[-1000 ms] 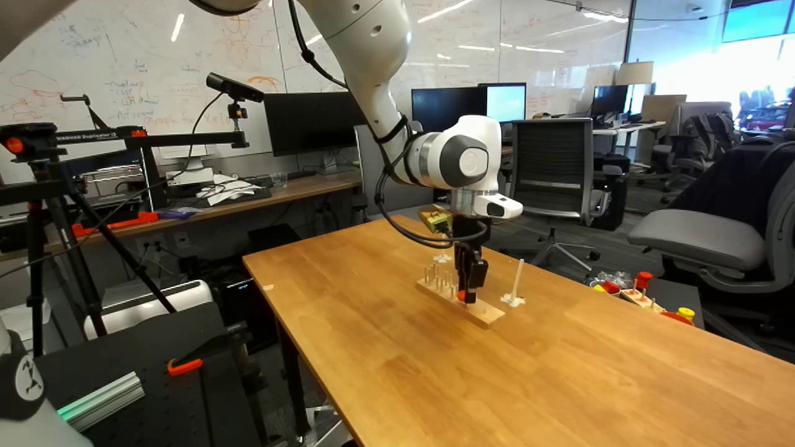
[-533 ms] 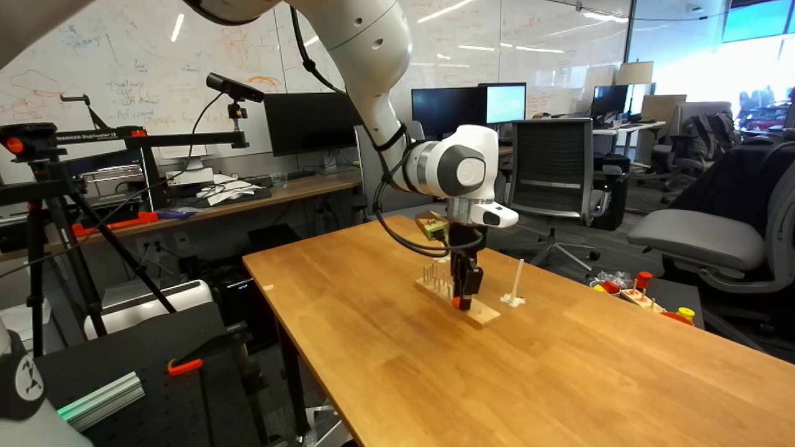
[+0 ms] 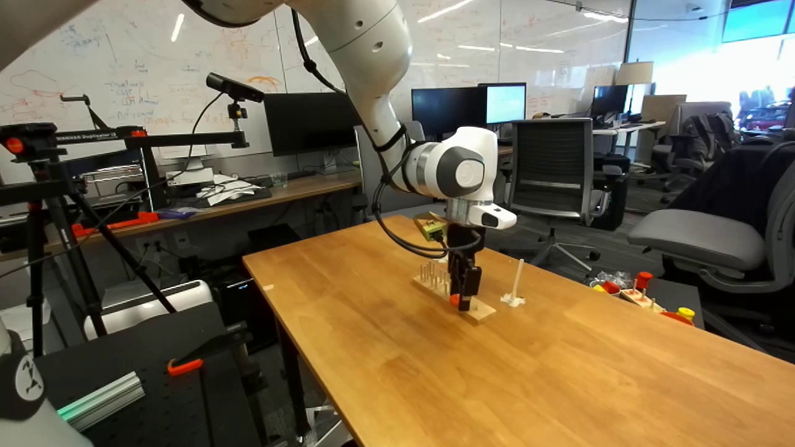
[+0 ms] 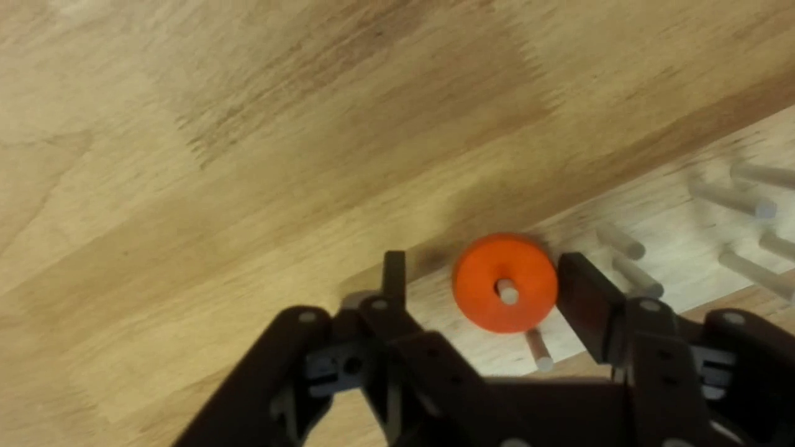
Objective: Pick the orange ring and put it on the object on the table
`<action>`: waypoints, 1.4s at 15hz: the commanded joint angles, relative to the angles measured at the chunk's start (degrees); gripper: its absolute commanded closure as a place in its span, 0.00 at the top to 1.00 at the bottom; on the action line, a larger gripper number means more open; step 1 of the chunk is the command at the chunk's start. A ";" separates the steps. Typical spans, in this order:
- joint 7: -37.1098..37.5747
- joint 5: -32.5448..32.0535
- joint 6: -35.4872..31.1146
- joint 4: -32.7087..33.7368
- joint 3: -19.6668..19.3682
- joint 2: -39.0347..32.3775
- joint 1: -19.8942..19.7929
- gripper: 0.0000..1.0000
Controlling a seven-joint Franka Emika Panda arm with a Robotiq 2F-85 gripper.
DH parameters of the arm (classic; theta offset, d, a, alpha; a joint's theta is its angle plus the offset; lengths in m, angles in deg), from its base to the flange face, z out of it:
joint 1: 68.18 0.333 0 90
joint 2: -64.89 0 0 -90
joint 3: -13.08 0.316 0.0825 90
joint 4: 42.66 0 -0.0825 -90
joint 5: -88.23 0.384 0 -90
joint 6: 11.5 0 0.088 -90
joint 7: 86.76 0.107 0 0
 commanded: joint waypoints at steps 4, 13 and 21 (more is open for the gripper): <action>-0.48 -0.71 1.64 -1.86 0.33 5.71 1.70 1.00; -0.76 -6.22 8.20 -2.28 0.28 18.51 3.82 1.00; -3.91 -6.62 17.24 -1.07 2.49 22.75 2.27 1.00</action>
